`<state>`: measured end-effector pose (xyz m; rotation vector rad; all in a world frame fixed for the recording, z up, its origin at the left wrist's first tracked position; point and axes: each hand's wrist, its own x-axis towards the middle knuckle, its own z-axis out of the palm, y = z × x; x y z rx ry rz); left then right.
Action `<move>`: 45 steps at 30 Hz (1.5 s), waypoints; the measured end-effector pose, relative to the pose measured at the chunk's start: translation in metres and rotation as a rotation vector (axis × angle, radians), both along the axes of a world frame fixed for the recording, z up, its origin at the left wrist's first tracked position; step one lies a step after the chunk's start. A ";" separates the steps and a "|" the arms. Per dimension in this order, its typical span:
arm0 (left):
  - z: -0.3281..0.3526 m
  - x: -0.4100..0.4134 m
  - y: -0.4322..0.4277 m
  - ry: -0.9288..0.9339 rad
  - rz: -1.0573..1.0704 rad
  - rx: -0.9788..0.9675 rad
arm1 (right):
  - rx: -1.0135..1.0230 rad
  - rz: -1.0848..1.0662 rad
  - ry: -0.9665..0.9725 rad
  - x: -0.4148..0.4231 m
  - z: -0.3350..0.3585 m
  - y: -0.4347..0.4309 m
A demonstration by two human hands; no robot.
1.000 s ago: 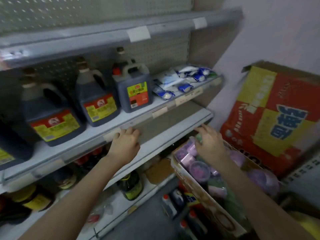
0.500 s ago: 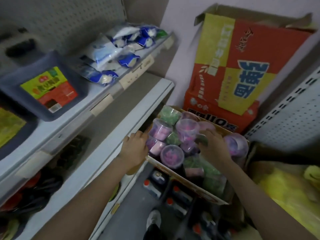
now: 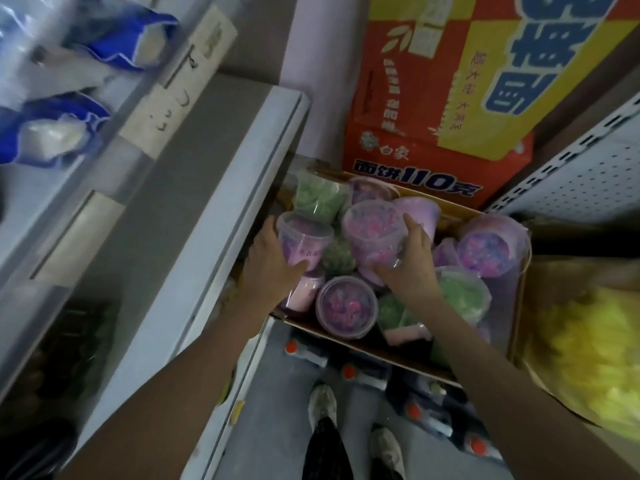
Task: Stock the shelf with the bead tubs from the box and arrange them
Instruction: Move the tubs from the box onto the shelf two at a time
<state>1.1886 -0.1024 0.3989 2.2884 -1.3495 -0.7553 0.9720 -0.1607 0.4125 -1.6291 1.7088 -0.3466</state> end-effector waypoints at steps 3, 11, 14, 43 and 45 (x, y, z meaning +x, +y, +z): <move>-0.024 0.000 -0.016 0.117 0.008 -0.056 | -0.005 -0.044 -0.021 0.006 -0.019 -0.012; -0.064 -0.002 -0.027 0.149 0.006 -0.206 | -0.054 -0.147 -0.130 0.017 -0.052 -0.020; -0.066 -0.004 -0.026 0.166 0.029 -0.228 | -0.064 -0.186 -0.172 0.018 -0.057 -0.018; 0.172 -0.051 0.127 0.065 0.411 -0.771 | -0.416 0.027 -0.592 -0.025 0.150 0.074; 0.204 -0.051 0.154 0.004 0.435 -0.853 | -0.414 0.107 -0.699 -0.025 0.182 0.086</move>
